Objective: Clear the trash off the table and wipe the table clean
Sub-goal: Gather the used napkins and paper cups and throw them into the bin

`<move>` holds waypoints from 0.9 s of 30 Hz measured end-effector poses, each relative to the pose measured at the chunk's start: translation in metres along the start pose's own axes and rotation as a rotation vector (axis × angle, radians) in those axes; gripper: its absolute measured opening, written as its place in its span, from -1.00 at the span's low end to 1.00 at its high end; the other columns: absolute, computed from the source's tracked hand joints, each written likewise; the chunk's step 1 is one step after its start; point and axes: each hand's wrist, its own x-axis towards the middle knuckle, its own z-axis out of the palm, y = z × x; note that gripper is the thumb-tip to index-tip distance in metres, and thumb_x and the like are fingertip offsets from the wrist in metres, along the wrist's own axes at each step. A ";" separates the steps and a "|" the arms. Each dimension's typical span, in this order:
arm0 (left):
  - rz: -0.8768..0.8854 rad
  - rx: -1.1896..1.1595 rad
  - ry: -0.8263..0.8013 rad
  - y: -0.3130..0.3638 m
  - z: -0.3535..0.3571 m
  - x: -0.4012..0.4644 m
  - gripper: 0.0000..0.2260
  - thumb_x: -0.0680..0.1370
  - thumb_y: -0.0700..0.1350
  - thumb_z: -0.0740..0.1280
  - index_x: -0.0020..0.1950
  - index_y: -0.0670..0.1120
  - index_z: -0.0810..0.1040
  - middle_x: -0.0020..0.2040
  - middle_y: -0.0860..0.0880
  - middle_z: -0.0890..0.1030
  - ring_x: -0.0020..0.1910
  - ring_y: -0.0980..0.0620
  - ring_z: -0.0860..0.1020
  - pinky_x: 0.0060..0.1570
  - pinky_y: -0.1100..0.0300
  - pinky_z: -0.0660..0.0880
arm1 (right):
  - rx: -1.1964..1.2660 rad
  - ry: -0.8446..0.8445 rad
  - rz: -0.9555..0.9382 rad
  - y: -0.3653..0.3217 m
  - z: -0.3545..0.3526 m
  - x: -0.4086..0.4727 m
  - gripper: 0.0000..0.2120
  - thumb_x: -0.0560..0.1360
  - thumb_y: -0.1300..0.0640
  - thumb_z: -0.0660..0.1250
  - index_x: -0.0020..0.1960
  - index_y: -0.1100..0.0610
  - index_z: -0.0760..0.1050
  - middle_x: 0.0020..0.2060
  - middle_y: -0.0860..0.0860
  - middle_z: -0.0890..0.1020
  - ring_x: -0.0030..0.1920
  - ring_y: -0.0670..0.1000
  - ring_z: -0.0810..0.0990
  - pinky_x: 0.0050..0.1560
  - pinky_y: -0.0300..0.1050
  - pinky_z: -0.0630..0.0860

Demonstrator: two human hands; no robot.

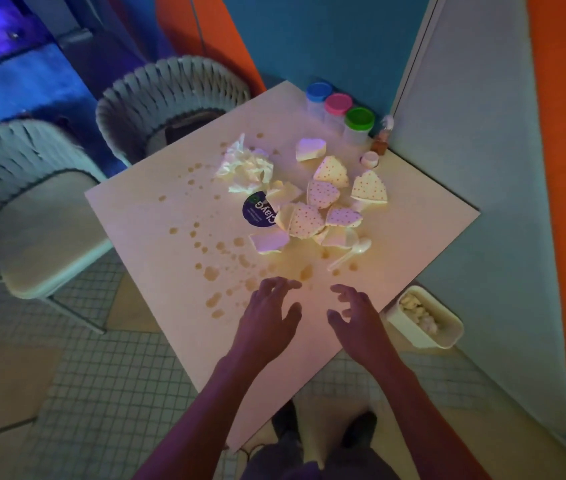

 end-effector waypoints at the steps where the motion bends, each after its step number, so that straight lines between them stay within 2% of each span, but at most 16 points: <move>1: 0.006 -0.005 -0.005 -0.002 -0.001 -0.001 -0.66 0.62 0.02 0.32 0.40 0.16 0.45 0.38 0.10 0.41 0.31 0.02 0.47 0.22 -0.02 0.52 | 0.006 0.009 0.007 -0.001 0.003 -0.003 -0.60 0.55 0.10 0.32 0.36 -0.10 0.40 0.20 -0.03 0.46 0.12 0.00 0.54 0.14 -0.01 0.53; 8: 0.016 0.000 -0.017 0.003 -0.003 -0.016 -0.66 0.61 0.01 0.33 0.39 0.15 0.45 0.38 0.07 0.42 0.33 0.01 0.47 0.24 -0.07 0.52 | 0.053 0.068 0.013 0.000 0.004 -0.022 -0.61 0.55 0.10 0.33 0.35 -0.09 0.42 0.18 -0.02 0.48 0.08 0.00 0.55 0.12 -0.01 0.53; 18: 0.007 0.008 0.031 0.002 -0.021 -0.058 -0.67 0.62 0.01 0.33 0.38 0.16 0.45 0.39 0.09 0.41 0.35 0.04 0.45 0.25 -0.05 0.53 | 0.129 0.060 -0.023 -0.011 0.010 -0.053 -0.61 0.56 0.09 0.33 0.36 -0.09 0.41 0.22 0.00 0.48 0.12 0.02 0.57 0.10 -0.05 0.52; 27: 0.060 -0.011 0.060 -0.024 -0.055 -0.045 -0.67 0.61 0.00 0.34 0.38 0.15 0.44 0.38 0.08 0.42 0.32 0.02 0.48 0.21 -0.05 0.54 | 0.114 0.064 -0.035 -0.041 0.041 -0.050 -0.60 0.56 0.06 0.32 0.37 -0.11 0.38 0.18 -0.04 0.47 0.09 0.02 0.57 0.07 -0.06 0.50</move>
